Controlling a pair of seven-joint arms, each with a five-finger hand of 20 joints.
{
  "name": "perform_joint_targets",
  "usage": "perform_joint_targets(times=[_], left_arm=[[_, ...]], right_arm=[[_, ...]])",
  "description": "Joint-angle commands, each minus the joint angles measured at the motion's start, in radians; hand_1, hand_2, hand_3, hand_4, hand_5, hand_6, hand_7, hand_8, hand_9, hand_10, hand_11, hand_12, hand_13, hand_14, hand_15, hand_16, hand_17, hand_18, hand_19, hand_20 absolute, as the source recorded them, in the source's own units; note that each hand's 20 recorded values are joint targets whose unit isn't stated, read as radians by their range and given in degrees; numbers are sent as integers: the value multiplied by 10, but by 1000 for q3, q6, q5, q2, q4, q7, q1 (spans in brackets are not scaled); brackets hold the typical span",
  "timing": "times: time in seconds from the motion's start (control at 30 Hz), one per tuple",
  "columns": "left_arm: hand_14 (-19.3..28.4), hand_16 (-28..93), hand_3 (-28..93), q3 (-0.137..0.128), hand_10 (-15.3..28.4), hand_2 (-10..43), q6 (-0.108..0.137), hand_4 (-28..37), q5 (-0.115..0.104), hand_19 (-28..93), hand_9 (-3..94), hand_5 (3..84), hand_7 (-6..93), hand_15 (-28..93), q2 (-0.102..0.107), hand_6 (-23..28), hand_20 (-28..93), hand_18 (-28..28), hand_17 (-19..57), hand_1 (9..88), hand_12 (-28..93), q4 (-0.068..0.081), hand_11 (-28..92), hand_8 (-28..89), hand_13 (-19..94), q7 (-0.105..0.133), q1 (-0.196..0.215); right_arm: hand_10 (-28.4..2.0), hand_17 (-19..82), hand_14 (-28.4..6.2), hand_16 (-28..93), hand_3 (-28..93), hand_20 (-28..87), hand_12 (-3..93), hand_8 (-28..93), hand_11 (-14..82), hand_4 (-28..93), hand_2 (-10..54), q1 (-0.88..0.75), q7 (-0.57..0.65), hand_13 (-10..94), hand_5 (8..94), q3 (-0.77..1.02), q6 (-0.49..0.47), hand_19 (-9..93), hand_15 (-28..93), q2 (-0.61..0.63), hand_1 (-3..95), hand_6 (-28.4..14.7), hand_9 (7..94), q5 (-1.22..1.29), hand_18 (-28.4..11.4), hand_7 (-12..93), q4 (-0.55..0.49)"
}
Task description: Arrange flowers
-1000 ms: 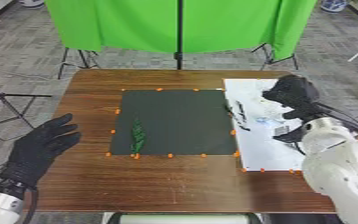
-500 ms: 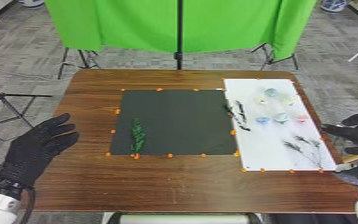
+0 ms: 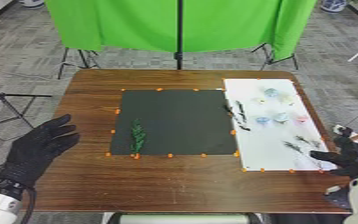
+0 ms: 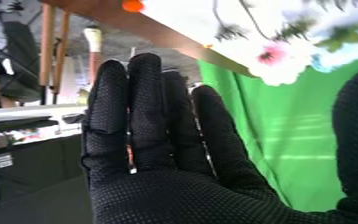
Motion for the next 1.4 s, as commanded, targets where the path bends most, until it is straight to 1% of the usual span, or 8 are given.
perform_joint_targets(times=[0.03,0.23,0.37,0.8,0.87,0.97,1.23,1.4], left_arm=[[167,-63,760,-2,141,5,5,-283,8,549,283,329,282,558,-6,53,95,232,-94,242,138,0,374,-144,222,-12,9],[166,-63,759,5,141,6,5,-283,8,550,284,328,283,558,-7,53,95,232,-94,242,138,3,374,-145,222,-13,6],[167,-63,759,6,141,6,8,-283,8,550,283,328,282,559,-7,53,95,233,-94,242,138,2,374,-144,222,-11,9],[166,-64,759,10,141,6,7,-283,8,550,283,329,282,559,-7,54,95,232,-94,242,138,7,372,-144,222,-12,4],[166,-63,761,10,141,6,5,-283,8,550,283,329,282,560,-7,54,95,232,-94,242,138,6,373,-144,221,-13,4],[165,-64,759,11,141,6,8,-283,8,550,283,329,282,558,-8,53,95,232,-94,242,138,7,373,-144,222,-13,6],[166,-64,759,13,141,7,7,-283,11,550,283,329,282,560,-9,54,95,232,-94,243,138,8,374,-144,222,-14,4],[167,-64,758,10,141,8,10,-283,11,550,283,329,283,560,-7,54,94,232,-94,243,137,6,374,-144,222,-16,4]], right_arm=[[-149,222,-122,125,768,311,194,-142,358,-283,-95,46,43,391,407,-83,61,754,649,16,249,-103,404,-102,-181,182,82],[-137,250,-107,136,761,302,212,-166,467,-283,-95,70,26,467,464,-114,96,776,667,27,284,-66,462,-114,-171,242,114],[-124,266,-98,154,759,297,216,-185,477,-283,-95,84,25,517,511,-133,104,785,656,34,309,-42,524,-139,-167,279,131],[-85,324,-74,219,674,317,275,-220,459,-283,-95,123,7,622,634,-196,68,825,645,45,439,10,659,-144,-165,355,179],[-83,328,-73,234,627,327,330,-122,429,-283,-95,120,-2,640,647,-204,67,830,653,46,475,9,701,-147,-165,389,183],[-79,339,-74,252,539,343,383,-97,408,-283,-95,124,-13,655,673,-222,53,844,674,48,541,4,741,-153,-166,446,191],[-47,384,-67,287,734,373,481,-74,326,-283,-95,110,-57,723,769,-228,86,892,687,46,515,12,852,-139,-179,441,207],[-51,388,-71,310,842,399,498,-66,374,-283,-95,98,-80,726,743,-194,138,912,724,41,477,-2,847,-130,-186,515,184]])
